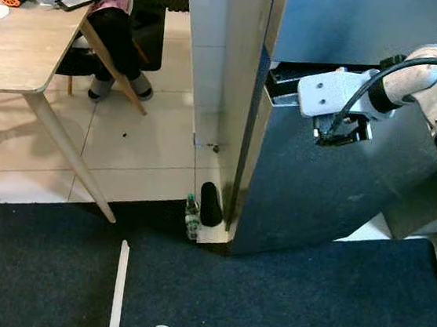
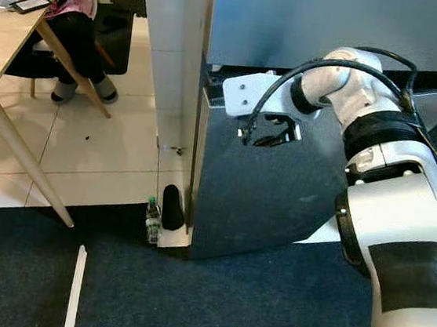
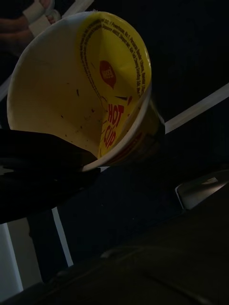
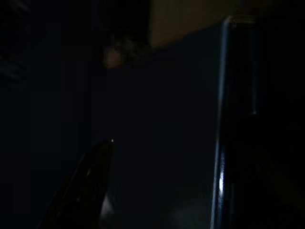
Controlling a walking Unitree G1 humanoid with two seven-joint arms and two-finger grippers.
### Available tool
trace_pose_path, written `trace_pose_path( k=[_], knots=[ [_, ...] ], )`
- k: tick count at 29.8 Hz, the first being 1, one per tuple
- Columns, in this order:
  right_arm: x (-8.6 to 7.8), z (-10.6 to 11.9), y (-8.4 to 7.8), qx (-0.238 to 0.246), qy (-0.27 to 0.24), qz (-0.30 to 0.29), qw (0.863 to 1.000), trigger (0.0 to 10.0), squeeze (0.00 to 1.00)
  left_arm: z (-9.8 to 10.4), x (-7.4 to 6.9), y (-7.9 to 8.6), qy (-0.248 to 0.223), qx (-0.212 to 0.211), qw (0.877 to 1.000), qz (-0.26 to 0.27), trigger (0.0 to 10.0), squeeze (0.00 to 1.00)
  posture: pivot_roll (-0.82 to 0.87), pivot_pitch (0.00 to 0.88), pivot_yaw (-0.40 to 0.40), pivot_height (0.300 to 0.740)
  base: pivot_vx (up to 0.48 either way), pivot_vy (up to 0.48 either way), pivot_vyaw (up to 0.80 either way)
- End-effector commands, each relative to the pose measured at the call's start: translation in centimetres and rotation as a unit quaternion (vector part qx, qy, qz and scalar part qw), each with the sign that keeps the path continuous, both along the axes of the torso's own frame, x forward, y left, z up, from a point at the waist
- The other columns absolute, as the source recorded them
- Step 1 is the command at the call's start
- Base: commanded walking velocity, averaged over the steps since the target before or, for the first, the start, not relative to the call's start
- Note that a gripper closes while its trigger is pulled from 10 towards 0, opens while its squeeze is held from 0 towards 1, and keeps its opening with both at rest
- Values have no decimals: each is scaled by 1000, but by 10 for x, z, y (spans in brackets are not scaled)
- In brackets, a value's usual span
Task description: Restocking fridge
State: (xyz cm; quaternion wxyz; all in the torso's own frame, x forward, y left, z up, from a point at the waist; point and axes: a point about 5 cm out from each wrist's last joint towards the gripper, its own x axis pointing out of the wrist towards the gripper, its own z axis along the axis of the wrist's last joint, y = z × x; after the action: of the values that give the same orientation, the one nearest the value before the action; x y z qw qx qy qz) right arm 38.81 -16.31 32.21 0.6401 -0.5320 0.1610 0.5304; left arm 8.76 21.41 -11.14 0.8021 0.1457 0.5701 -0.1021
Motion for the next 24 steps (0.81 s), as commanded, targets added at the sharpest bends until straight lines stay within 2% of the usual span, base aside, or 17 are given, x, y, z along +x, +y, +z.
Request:
trace_pose_path(
  k=[1, 3, 4, 5, 9, 12, 13, 14, 15, 16, 18, 19, 21, 22, 23, 24],
  knots=[
    [-6, -32, 6, -12, 96, 42, 994, 10000, 0, -3, -10, -6, 21, -8, 1000, -8, 10000, 0, 8, 195, -20, 740, 0, 0, 0],
    [-9, -24, 10, 42, 105, 74, 991, 10000, 0, -3, -8, -6, 21, -8, 1000, -8, 10000, 0, 4, 184, -20, 740, 0, 0, 0],
    [-9, -24, 10, 42, 105, 74, 991, 10000, 0, -3, -8, -6, 21, -8, 1000, -8, 10000, 0, 4, 184, -20, 740, 0, 0, 0],
    [-10, -20, 12, 68, 101, 86, 989, 10000, 0, -3, -7, -7, 20, -9, 1000, -7, 10000, 0, 1, 174, -17, 740, 0, 0, 0],
    [-20, -9, 12, 166, 93, 121, 974, 10000, 0, -3, -4, -7, 20, -9, 1000, -7, 10000, 0, -2, 158, -15, 740, 0, 0, 0],
    [-31, 5, 8, 261, 101, 145, 949, 10000, 0, -2, -2, -7, 19, -9, 1000, -7, 10000, 0, 2, 141, -12, 740, 0, 0, 0],
    [-31, 5, 8, 261, 101, 145, 949, 10000, 0, -2, -2, -7, 19, -9, 1000, -7, 10000, 0, 2, 141, -12, 740, 0, 0, 0],
    [-36, 9, 5, 297, 107, 155, 936, 10000, 0, -2, -1, -7, 19, -9, 1000, -7, 10000, 0, 2, 135, -11, 740, 0, 0, 0],
    [-45, 11, 0, 337, 120, 172, 918, 10000, 0, -2, 1, -7, 17, -9, 1000, -6, 10000, 0, 1, 130, -9, 740, 0, 0, 0],
    [-45, 11, 0, 337, 120, 172, 918, 10000, 0, -2, 1, -7, 17, -9, 1000, -6, 10000, 0, 1, 130, -9, 740, 0, 0, 0],
    [-54, 5, -7, 359, 134, 182, 906, 10000, 0, -1, 3, -7, 16, -9, 1000, -7, 10000, 0, -2, 122, -1, 740, 0, 0, 0],
    [-54, 5, -7, 359, 134, 182, 906, 10000, 0, -1, 3, -7, 16, -9, 1000, -7, 10000, 0, -2, 122, -1, 740, 0, 0, 0],
    [-64, -1, -15, 383, 153, 192, 890, 10000, 0, -1, 5, -7, 15, -9, 1000, -9, 10000, 0, -8, 112, 2, 740, 0, 0, 0],
    [-64, -1, -15, 383, 153, 192, 890, 10000, 0, -1, 5, -7, 15, -9, 1000, -9, 10000, 0, -8, 112, 2, 740, 0, 0, 0],
    [-74, -15, -16, 395, 188, 199, 877, 10000, 0, -1, 7, -7, 14, -8, 1000, -10, 10000, 0, -9, 105, 3, 740, 0, 0, 0],
    [-78, -23, -16, 396, 205, 200, 872, 10000, 0, 0, 7, -7, 14, -8, 1000, -10, 10000, 0, -9, 105, 3, 740, 0, 0, 0]
  ],
)
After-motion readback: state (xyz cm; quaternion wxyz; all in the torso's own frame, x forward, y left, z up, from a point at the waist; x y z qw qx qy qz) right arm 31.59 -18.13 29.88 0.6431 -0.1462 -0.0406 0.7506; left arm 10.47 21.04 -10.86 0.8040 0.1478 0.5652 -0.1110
